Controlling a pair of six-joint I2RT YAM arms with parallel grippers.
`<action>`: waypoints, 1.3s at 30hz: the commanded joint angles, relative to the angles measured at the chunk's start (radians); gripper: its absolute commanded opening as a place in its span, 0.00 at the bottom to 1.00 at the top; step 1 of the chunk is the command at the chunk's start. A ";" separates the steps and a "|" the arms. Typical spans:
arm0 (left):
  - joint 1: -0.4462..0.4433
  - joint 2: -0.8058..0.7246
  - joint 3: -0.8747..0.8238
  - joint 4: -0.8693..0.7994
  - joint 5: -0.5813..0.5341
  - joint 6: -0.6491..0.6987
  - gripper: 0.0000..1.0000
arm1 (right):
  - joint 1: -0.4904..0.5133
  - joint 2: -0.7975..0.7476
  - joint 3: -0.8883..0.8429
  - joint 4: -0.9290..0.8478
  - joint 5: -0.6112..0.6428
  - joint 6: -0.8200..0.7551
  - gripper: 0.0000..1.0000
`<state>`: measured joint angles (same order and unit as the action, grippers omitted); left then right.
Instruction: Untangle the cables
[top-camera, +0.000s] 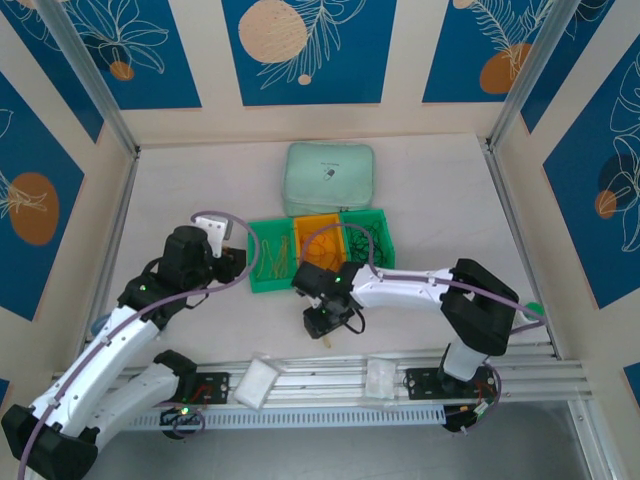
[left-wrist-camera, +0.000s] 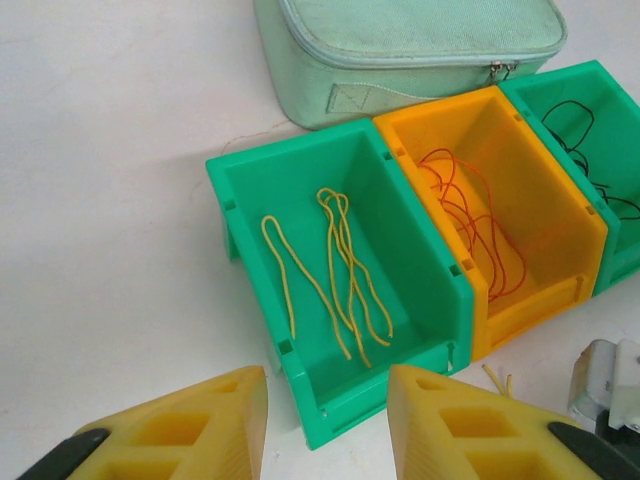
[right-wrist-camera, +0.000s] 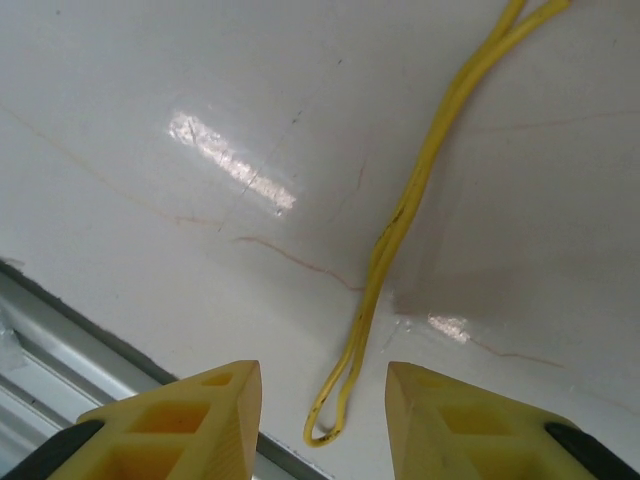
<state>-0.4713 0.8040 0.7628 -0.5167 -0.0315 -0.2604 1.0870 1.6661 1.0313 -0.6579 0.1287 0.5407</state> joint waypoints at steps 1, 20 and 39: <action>0.009 -0.022 -0.019 -0.007 0.001 0.015 0.36 | 0.001 0.030 0.030 -0.037 0.021 0.022 0.38; 0.009 -0.010 -0.040 0.018 0.002 0.023 0.37 | -0.027 0.094 0.061 -0.041 -0.012 0.006 0.08; 0.008 -0.023 -0.005 0.023 0.006 -0.013 0.37 | -0.125 -0.120 0.198 0.120 -0.327 -0.023 0.01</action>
<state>-0.4713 0.7940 0.7300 -0.5098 -0.0315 -0.2581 0.9924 1.5227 1.1854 -0.6052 -0.1333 0.5247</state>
